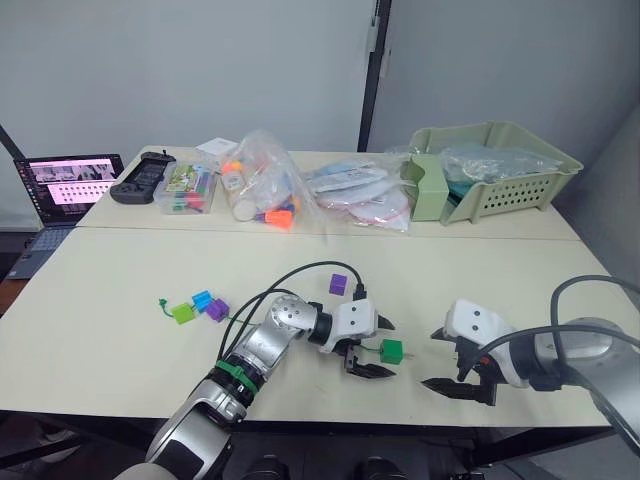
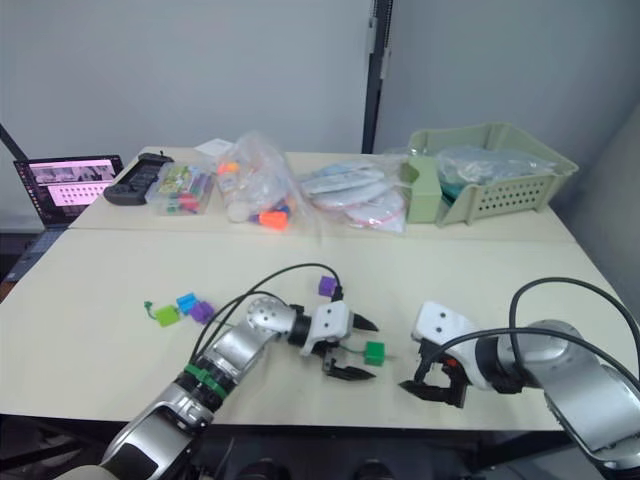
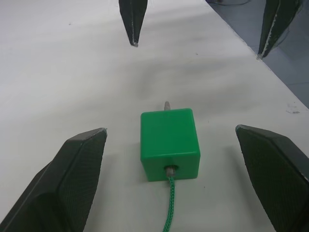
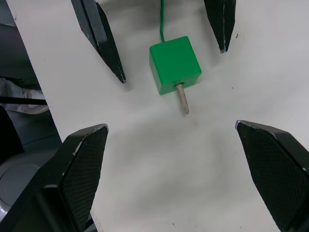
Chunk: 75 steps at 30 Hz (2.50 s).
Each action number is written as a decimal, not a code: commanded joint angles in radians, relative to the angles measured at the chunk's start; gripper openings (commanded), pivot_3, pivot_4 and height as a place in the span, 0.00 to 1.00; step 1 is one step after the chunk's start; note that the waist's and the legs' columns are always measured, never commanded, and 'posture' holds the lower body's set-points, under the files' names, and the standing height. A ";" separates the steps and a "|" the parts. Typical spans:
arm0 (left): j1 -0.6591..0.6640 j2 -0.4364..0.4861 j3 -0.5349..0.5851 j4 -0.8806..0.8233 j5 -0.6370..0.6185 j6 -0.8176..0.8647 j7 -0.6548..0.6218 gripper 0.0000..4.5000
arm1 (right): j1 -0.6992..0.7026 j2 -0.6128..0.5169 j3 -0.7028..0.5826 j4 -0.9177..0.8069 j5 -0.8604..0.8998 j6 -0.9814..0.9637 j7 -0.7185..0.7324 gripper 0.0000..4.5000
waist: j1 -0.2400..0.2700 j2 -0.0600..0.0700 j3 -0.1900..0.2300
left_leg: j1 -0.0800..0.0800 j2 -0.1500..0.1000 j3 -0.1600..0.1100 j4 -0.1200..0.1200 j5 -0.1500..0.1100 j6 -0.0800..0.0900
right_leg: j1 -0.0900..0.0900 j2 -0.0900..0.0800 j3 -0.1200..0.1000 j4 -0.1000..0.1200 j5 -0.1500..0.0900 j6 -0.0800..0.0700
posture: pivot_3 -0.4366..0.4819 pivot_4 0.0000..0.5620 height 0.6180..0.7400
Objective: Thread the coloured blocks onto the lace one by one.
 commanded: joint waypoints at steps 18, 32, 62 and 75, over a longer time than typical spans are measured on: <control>-0.028 -0.015 0.004 0.009 0.033 -0.009 0.013 0.26 | -0.194 0.039 0.285 0.235 -0.221 -0.313 0.016 0.94 | -0.005 0.000 0.000 | 0.000 0.000 0.000 0.000 0.000 0.000 | 0.000 0.000 0.000 0.000 0.000 0.000 | 0.48 0.27 0.95; -0.024 -0.011 0.003 0.000 0.034 -0.006 0.015 0.26 | -0.191 0.090 0.314 0.249 -0.237 -0.255 0.015 0.00 | -0.005 0.000 0.000 | 0.000 0.000 0.000 0.000 0.000 0.000 | 0.000 0.000 0.000 0.000 0.000 0.000 | 0.48 0.27 0.95; 0.019 0.617 0.294 0.310 -0.035 -0.260 -0.194 0.26 | -0.287 0.095 0.339 0.357 -0.249 -0.328 0.111 0.00 | -0.025 0.000 0.000 | 0.003 0.003 0.001 -0.002 0.000 0.000 | -0.001 0.001 -0.001 0.001 0.000 -0.001 | 0.48 0.27 0.95; -0.076 0.697 0.319 0.634 0.000 -0.401 -0.230 0.26 | -0.292 0.109 0.336 0.373 -0.260 -0.342 0.119 0.00 | -0.029 0.001 0.000 | 0.004 0.003 0.003 -0.002 0.000 0.000 | -0.001 0.001 -0.001 0.003 0.000 -0.001 | 0.48 0.27 0.95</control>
